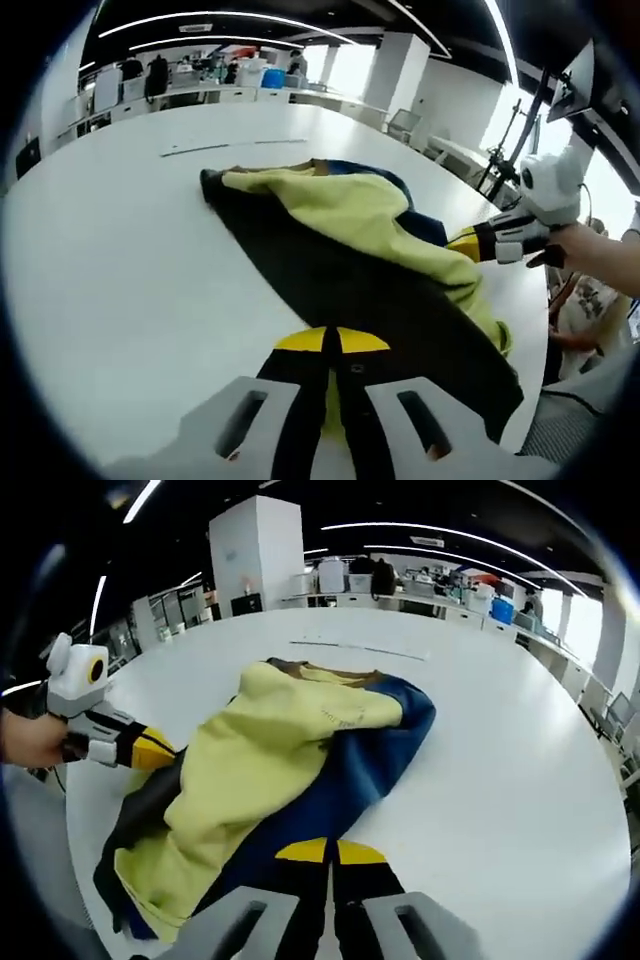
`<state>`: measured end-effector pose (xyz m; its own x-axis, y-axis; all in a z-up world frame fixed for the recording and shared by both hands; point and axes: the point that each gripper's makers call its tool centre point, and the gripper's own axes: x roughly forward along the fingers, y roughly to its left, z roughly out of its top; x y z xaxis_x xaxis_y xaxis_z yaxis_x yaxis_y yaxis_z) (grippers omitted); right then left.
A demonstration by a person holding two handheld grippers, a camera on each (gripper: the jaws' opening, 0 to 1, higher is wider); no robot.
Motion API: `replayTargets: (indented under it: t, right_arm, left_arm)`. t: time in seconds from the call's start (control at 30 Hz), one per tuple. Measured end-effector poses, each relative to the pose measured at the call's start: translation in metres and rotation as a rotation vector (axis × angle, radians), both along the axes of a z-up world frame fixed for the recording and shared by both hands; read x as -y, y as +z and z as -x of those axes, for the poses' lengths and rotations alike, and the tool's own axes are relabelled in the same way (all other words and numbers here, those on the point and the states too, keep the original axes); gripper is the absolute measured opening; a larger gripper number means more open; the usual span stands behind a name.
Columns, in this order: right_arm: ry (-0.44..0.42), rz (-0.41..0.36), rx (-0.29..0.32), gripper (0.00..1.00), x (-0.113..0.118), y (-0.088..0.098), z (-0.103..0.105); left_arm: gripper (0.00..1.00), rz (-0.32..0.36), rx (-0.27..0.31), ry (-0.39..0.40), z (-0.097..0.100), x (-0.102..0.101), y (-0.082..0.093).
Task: Fold the garment on the visible template until the final outline fits inside the template.
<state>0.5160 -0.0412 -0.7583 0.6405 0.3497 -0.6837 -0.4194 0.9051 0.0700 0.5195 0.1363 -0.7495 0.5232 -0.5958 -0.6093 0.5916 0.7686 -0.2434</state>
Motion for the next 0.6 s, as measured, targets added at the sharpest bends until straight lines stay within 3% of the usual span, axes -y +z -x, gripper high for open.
replayTargets:
  t: [0.37,0.6]
  right_arm:
    - [0.023,-0.031,0.017,0.00,0.000,0.022,0.000]
    - [0.009,-0.054,0.012,0.00,0.000,0.031,-0.002]
  left_arm:
    - [0.00,-0.005,0.021,-0.013,0.001,-0.018,0.020]
    - [0.00,-0.084,0.029,0.032,-0.008,-0.056,0.023]
